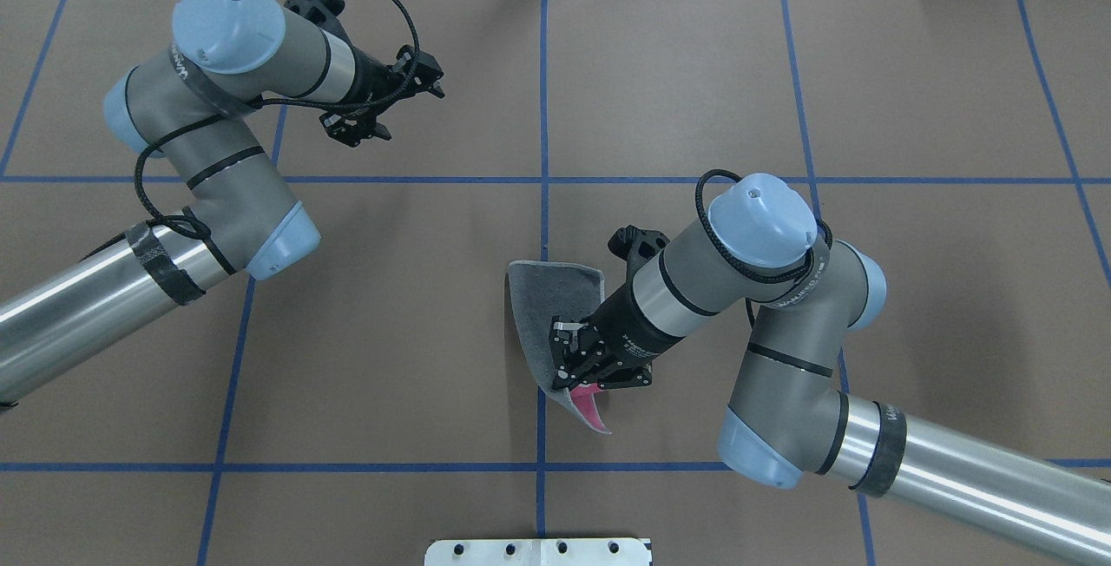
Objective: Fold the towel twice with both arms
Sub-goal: 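Grasp the towel end with the right gripper and drag it toward the robot, then release the towel strip and raise the right gripper away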
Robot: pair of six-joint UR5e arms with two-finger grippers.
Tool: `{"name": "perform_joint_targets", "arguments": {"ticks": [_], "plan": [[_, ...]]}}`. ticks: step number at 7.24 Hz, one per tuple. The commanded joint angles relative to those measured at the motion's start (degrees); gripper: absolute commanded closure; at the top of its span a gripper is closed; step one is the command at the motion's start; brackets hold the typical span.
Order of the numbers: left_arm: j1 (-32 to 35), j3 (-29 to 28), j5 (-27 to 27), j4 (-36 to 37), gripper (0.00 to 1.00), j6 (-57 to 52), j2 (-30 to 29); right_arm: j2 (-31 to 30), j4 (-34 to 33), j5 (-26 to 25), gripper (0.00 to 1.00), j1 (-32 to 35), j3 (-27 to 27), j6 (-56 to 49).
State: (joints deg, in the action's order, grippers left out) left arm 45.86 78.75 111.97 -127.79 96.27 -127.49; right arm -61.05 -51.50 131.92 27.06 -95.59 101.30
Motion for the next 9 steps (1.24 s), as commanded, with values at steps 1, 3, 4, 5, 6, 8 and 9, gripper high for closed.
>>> {"name": "perform_joint_targets", "arguments": {"ticks": [1, 3, 4, 5, 6, 8, 9], "plan": [[-0.06, 0.08, 0.0, 0.0, 0.0, -0.03, -0.04, 0.32, 0.35, -2.45, 0.0, -0.43, -0.39, 0.12], [-0.5, 0.87, 0.0, -0.09, 0.0, 0.06, 0.05, 0.41, 0.53, -2.28, 0.0, 2.71, -0.56, -0.22], [-0.68, 2.09, 2.18, 0.0, 0.0, -0.03, -0.04, 0.32, 0.35, -2.36, 0.0, 5.78, -0.48, -0.49], [-0.68, 3.76, 5.24, 0.17, 0.0, -0.12, -0.04, 0.06, 0.0, -2.45, 0.0, 9.2, -0.39, -0.58], [-3.12, 6.04, 5.27, 0.26, 0.0, -0.64, -0.04, -0.64, 0.0, -1.93, 0.0, 13.59, 0.13, -2.93], [-9.19, 6.5, 2.13, 0.7, 0.01, -10.08, 0.14, -2.22, 0.0, 0.79, 0.0, 19.23, 1.18, -10.31], [-10.6, 6.41, 1.24, 0.79, 0.01, -15.53, 0.92, -2.14, 0.0, 0.8, 0.0, 20.47, 2.15, -11.81]]}}
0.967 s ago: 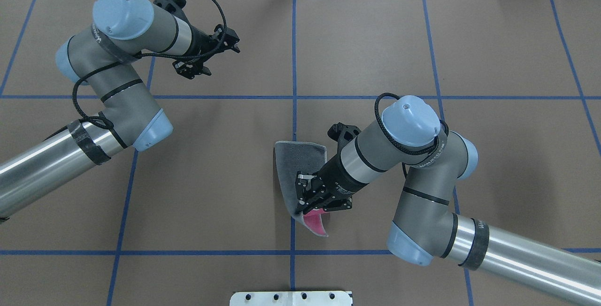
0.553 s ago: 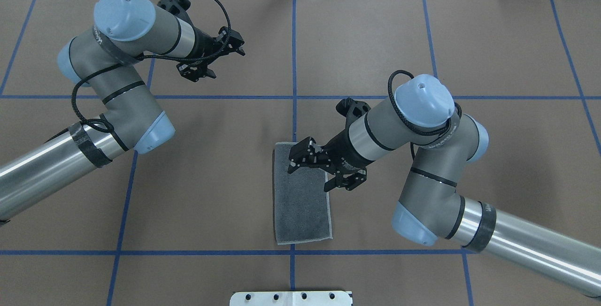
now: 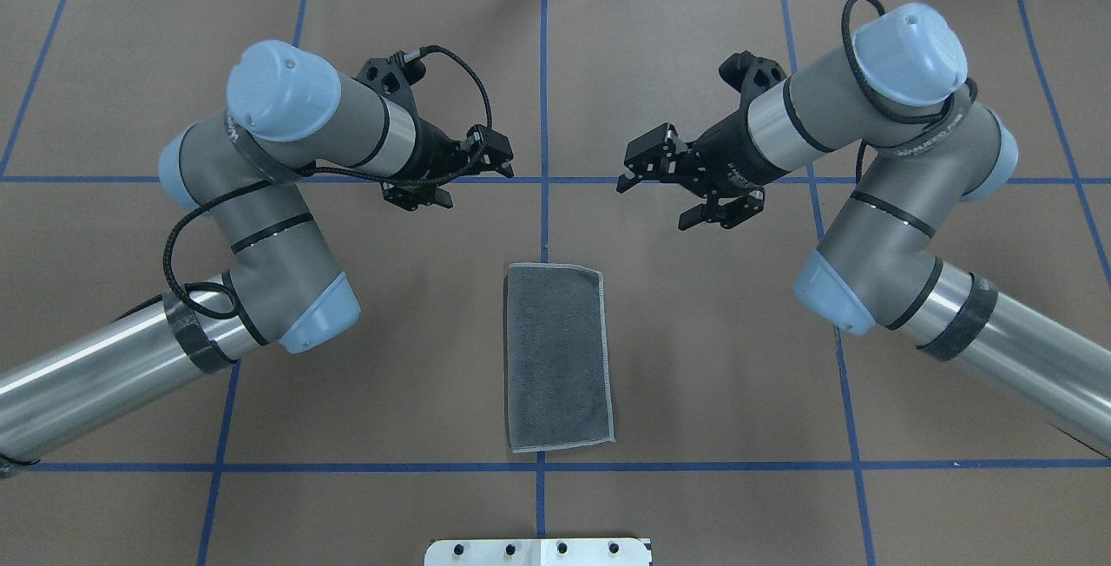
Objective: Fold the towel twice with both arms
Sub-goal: 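Release the towel strip and raise the right gripper away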
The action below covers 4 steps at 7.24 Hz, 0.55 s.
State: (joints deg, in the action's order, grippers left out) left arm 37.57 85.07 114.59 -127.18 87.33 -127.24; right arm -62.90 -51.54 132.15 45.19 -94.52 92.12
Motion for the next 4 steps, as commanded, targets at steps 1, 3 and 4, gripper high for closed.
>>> {"name": "perform_joint_targets", "arguments": {"ticks": [1, 3, 4], "plan": [[-3.54, 0.01, -1.56, 0.18, 0.03, -10.13, 1.46, -0.21, 0.13, 0.57, 0.0, 3.23, 1.96, -4.12], [-6.44, -0.86, -4.89, 0.44, 0.07, -13.32, 1.12, -0.21, 0.22, 0.3, 0.0, 4.12, 3.11, -6.07], [-6.72, -1.48, -4.99, 0.44, 0.12, -13.33, 0.76, -0.21, 0.22, 0.3, 0.0, 4.47, 3.55, -6.07]]}}
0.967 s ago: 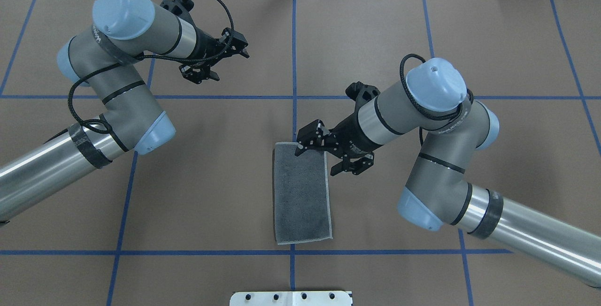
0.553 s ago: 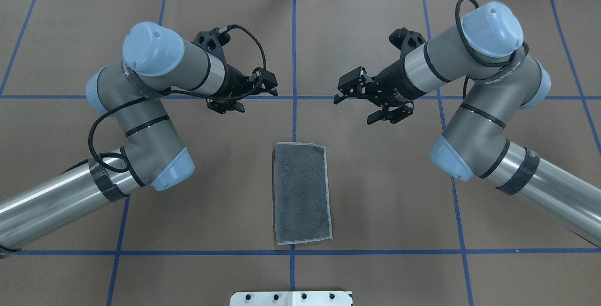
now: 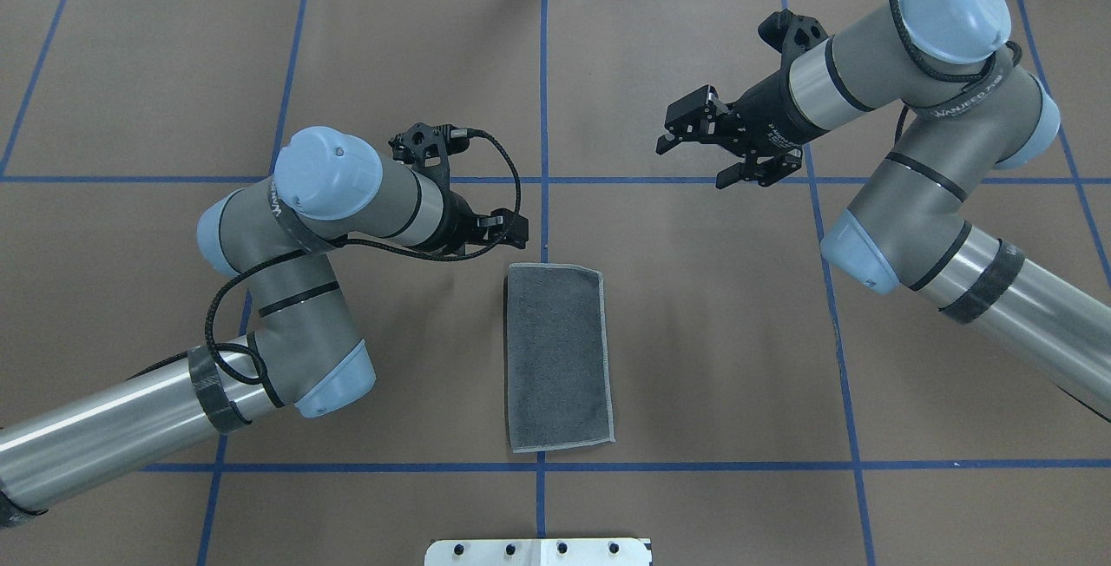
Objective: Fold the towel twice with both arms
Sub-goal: 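Move the left gripper to the strip's end nearest the robot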
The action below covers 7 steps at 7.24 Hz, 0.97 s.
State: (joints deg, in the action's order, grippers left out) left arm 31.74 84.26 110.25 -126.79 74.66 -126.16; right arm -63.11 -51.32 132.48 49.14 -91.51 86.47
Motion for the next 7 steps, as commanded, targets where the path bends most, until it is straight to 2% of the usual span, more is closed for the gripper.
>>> {"name": "perform_joint_targets", "arguments": {"ticks": [1, 3, 5, 7], "plan": [[-0.98, -1.11, -0.56, 0.05, 0.15, -0.66, -0.84, 0.09, 0.17, 0.06, 0.0, 0.78, 1.24, -0.51], [-1.51, -4.52, -0.65, 0.14, 0.21, -0.57, -3.99, 0.09, 0.08, -0.11, 0.0, 0.78, 1.34, -0.6], [-2.04, -4.72, -1.35, 0.05, 0.28, -0.57, -4.1, 0.26, 0.17, -0.12, 0.0, 0.78, 2.56, -2.09], [-2.13, -4.72, -1.27, 0.05, 0.42, -0.57, -3.83, 0.44, 0.17, -0.12, 0.0, 0.78, 2.57, -2.0]]}}
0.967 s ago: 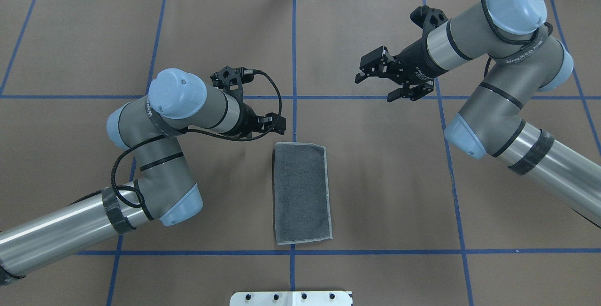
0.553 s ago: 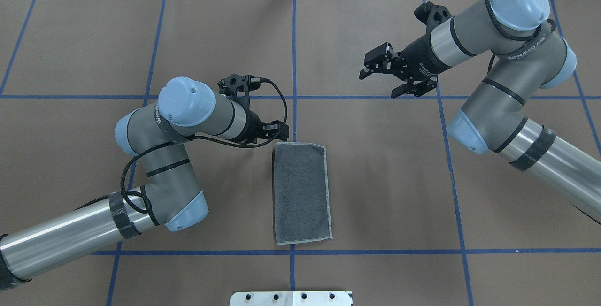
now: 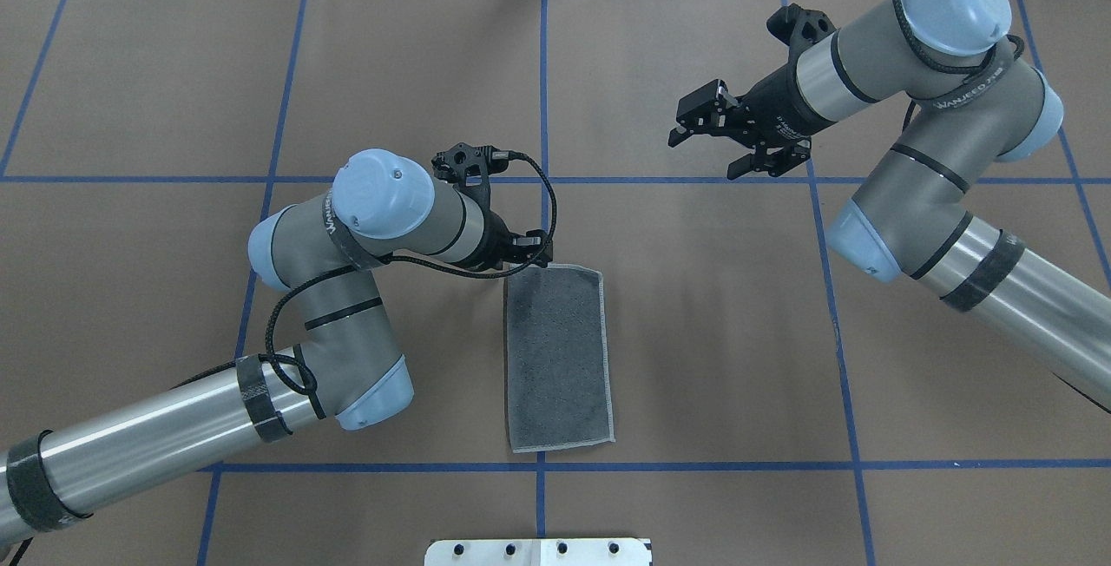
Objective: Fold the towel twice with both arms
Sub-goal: 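Move the left gripper to the strip's end nearest the robot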
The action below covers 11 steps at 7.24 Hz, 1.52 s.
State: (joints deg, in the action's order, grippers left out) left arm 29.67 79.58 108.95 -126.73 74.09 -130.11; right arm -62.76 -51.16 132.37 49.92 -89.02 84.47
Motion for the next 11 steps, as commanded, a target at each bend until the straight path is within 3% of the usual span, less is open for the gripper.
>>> {"name": "perform_joint_targets", "arguments": {"ticks": [1, 5, 7, 11], "plan": [[-0.06, -0.04, 0.12, 0.0, 0.48, 0.0, 0.12, 0.1, -0.08, 0.0, 0.0, 0.26, 0.08, 0.08], [-0.06, 0.04, 0.3, 0.0, 0.78, 0.0, 0.38, 0.27, -0.17, 0.17, 0.0, 1.06, 0.34, 0.43], [-0.06, 0.4, 0.3, 0.08, 1.0, 0.44, 0.12, 0.27, -0.17, 0.17, 0.0, 1.06, 0.34, 0.34], [-0.06, 1.01, 0.3, -0.18, 1.0, 1.49, -2.15, 0.27, -0.09, 0.17, 0.0, 1.41, 0.78, 0.17]]}}
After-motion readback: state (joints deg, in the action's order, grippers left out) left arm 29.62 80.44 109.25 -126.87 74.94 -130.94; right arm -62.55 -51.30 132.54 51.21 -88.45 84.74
